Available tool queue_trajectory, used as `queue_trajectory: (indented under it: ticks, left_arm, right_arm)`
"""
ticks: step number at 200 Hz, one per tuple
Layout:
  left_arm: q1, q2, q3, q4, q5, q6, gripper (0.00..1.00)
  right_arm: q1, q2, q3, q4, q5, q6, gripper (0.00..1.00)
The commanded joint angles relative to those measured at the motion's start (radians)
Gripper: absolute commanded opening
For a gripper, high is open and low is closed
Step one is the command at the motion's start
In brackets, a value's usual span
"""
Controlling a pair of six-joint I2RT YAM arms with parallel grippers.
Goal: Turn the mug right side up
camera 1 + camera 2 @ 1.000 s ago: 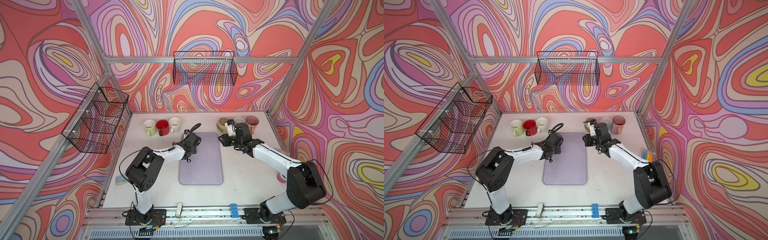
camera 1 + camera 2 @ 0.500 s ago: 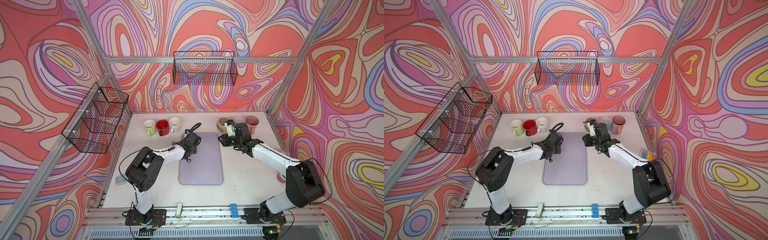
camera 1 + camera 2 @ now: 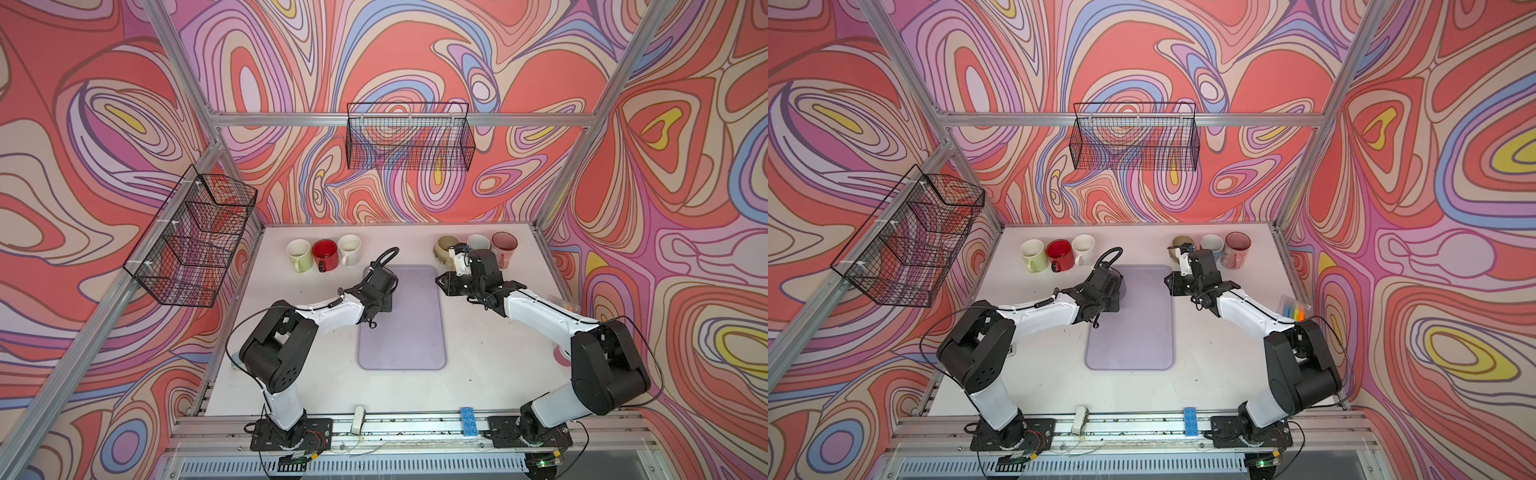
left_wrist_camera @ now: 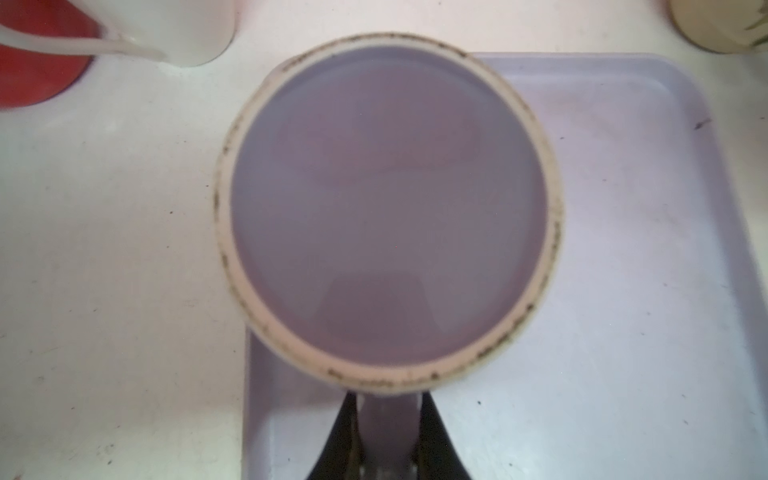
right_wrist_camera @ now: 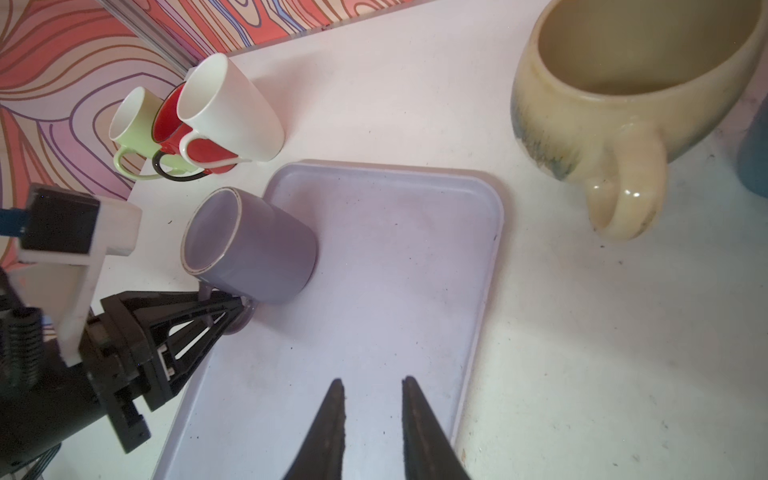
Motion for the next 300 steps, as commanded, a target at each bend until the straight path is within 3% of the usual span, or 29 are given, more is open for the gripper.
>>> queue_trajectory:
  ticks: [1,35,88,146,201,243,300]
  left_arm:
    - [0.006,-0.082,-0.023,0.179,0.083,0.03,0.0]
    - [0.016,-0.162,-0.104,0.365,0.234,0.029,0.0]
    - [0.06,-0.261,-0.156,0.56,0.455,-0.031,0.0]
    - [0.064,-0.319,-0.132,0.668,0.61,-0.057,0.0]
    - [0.063,-0.336,-0.119,0.767,0.714,-0.109,0.0]
    - [0.064,-0.366,-0.122,0.769,0.724,-0.106,0.0]
    - [0.064,-0.39,-0.158,0.795,0.734,-0.125,0.0]
  right_arm:
    - [-0.018,-0.009,-0.034,0.036,-0.042,0.033,0.24]
    - [-0.05,-0.054,-0.086,0.07,-0.102,0.064,0.24]
    - [-0.091,-0.164,-0.226,0.273,-0.325,0.163,0.25]
    - [-0.088,-0.176,-0.346,0.687,-0.478,0.459,0.35]
    - [-0.035,-0.095,-0.388,1.106,-0.488,0.747,0.45]
    - [0.052,-0.03,-0.359,1.171,-0.459,0.763,0.47]
    - [0.076,0.033,-0.344,1.323,-0.425,0.841,0.43]
